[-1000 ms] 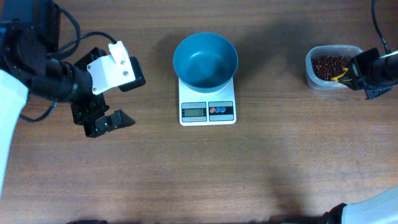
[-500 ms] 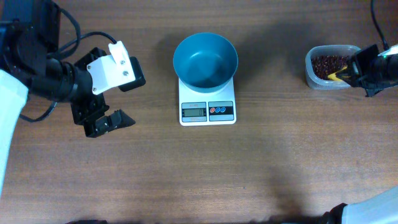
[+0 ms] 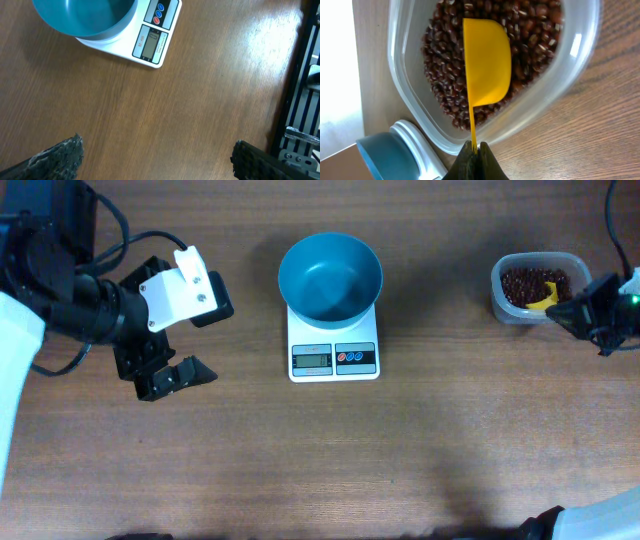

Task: Scoop item into bowl and weigh 50g on scale
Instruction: 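Drag the scoop through the beans to fill it with the right gripper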

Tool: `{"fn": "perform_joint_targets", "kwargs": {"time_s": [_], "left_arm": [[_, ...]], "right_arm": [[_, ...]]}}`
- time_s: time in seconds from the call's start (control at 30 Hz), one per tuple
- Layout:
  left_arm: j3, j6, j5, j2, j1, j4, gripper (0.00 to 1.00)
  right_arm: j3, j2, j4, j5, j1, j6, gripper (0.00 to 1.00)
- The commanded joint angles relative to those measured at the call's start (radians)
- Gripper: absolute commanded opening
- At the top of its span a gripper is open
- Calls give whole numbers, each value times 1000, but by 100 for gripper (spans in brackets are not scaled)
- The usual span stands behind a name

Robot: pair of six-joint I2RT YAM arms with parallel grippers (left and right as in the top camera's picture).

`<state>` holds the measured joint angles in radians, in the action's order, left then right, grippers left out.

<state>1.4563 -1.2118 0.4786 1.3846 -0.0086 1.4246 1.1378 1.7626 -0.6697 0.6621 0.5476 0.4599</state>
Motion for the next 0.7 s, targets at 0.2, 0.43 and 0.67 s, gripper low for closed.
{"fn": "perform_joint_targets", "kwargs": {"time_s": [0.2,0.43,0.67], "left_arm": [[-6,-16,3,-4,7,1,99],[-6,-16,3,-4,7,1,99],[-6,-16,3,-4,7,1,99]], "right_arm": [[-38,11,5,86,13,-81,4],[-38,11,5,210,119,-199,4],[-39,11,-6,251,140,-229,4]]}}
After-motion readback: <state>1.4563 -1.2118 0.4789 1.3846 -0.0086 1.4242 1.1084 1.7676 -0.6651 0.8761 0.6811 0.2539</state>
